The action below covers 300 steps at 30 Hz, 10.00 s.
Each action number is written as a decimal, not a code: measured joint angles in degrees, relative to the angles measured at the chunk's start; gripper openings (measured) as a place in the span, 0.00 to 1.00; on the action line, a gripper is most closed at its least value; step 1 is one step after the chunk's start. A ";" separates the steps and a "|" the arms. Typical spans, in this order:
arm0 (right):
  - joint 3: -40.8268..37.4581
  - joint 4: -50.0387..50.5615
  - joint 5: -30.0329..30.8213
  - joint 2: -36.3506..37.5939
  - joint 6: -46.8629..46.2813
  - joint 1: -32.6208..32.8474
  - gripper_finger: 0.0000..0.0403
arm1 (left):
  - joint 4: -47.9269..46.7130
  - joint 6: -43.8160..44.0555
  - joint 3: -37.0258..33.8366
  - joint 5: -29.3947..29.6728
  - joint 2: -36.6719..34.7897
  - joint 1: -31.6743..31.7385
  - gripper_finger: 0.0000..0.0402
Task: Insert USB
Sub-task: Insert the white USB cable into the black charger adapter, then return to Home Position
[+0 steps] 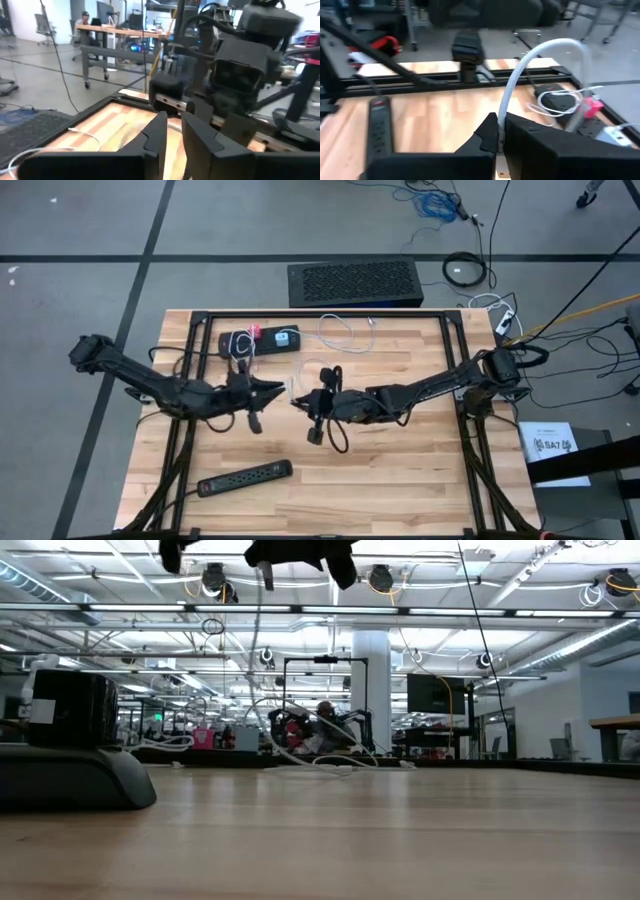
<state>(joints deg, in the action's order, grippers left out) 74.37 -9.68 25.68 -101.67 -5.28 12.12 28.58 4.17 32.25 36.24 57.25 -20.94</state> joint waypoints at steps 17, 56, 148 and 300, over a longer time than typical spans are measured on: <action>0.00 -0.80 -23.16 -1.53 -1.87 -1.18 0.00 | -46.61 31.64 0.04 -11.60 -6.90 -13.50 0.07; 0.04 -36.30 -30.03 -24.12 -9.62 3.54 0.00 | -44.27 73.52 1.07 -0.14 24.95 -39.53 0.01; 6.93 -24.54 -31.76 -27.96 2.82 3.28 0.00 | -44.09 67.53 7.91 -9.02 30.85 -36.51 0.01; 10.19 11.98 -39.10 -13.61 -0.43 1.30 0.58 | -57.86 64.49 14.12 -0.19 17.94 -40.72 0.01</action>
<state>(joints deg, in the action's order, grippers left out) 84.56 2.30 -13.42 -115.27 -5.71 13.42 -29.28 68.66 46.37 36.06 75.19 -61.65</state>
